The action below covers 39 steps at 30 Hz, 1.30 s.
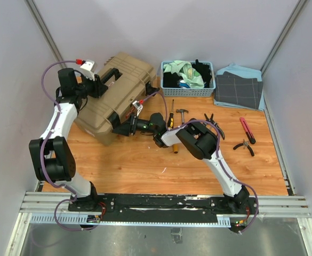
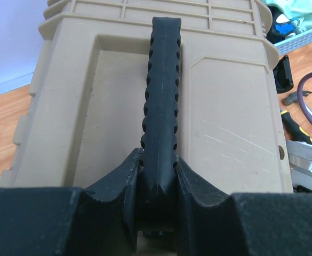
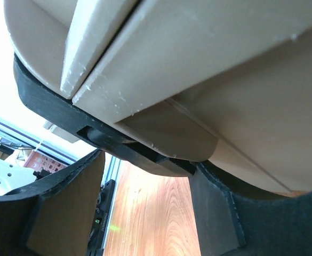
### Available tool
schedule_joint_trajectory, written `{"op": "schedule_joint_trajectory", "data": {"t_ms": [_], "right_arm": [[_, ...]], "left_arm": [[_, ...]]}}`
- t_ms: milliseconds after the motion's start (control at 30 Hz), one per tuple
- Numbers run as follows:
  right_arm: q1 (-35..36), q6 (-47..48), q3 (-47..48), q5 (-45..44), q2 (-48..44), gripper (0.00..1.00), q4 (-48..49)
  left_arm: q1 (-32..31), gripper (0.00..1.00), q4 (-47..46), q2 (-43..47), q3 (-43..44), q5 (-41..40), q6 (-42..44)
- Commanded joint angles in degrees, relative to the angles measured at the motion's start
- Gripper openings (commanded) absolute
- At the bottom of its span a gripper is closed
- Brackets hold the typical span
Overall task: Pack the tool kit
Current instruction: Open the toolbox at the center of the board.
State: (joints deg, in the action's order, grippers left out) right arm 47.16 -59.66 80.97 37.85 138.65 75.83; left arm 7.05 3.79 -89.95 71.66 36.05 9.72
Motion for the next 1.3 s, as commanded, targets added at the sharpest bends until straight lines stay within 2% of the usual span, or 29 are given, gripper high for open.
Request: {"op": "schedule_joint_trajectory", "data": {"t_ms": [0,67,233,267,333,667,700,800,900,1033,1267], "right_arm": [[-2.0,-2.5,3.5,-7.6,0.1,0.59,13.6],[-2.0,-3.2,4.1,-8.4,0.4,0.48,13.9],[-2.1,-4.6,5.9,-8.9,0.7,0.09,14.2],[-2.0,-4.5,5.6,-9.2,0.4,0.04,14.2],[-2.1,-3.9,5.1,-10.0,-0.3,0.01,14.2],[-2.1,-1.1,-0.9,-7.7,-9.7,0.01,11.7],[-2.1,-0.6,-1.9,-7.2,-11.0,0.03,11.0],[-1.8,2.1,-5.4,-5.5,-15.3,0.19,7.3],[-1.5,4.9,-9.3,-4.3,-19.5,0.27,1.3],[-1.0,9.5,-11.4,-2.8,-24.4,0.33,-6.4],[-0.3,17.9,-5.1,1.1,-29.2,0.45,-33.0]], "left_arm": [[-1.1,0.0,10.2,-1.0,-1.1,3.8,-2.1],[-1.1,0.0,10.3,-1.1,-1.2,3.8,-2.1],[-1.1,0.0,10.1,-1.4,-1.2,4.1,-2.2],[-1.2,0.0,10.0,-1.5,-1.2,4.1,-2.2],[-1.1,0.0,10.0,-1.6,-1.1,4.1,-2.2],[-1.1,0.0,8.2,-1.0,-3.0,1.9,-3.1],[-1.1,0.0,8.0,-1.1,-3.1,1.8,-3.3],[-1.1,0.0,7.8,-1.0,-3.2,1.6,-3.3],[-1.1,0.0,7.6,-1.1,-3.2,1.6,-3.4],[-1.1,0.0,7.1,-1.3,-3.6,1.7,-3.7],[-1.1,0.0,5.9,-0.9,-4.7,1.9,-5.1]]}}
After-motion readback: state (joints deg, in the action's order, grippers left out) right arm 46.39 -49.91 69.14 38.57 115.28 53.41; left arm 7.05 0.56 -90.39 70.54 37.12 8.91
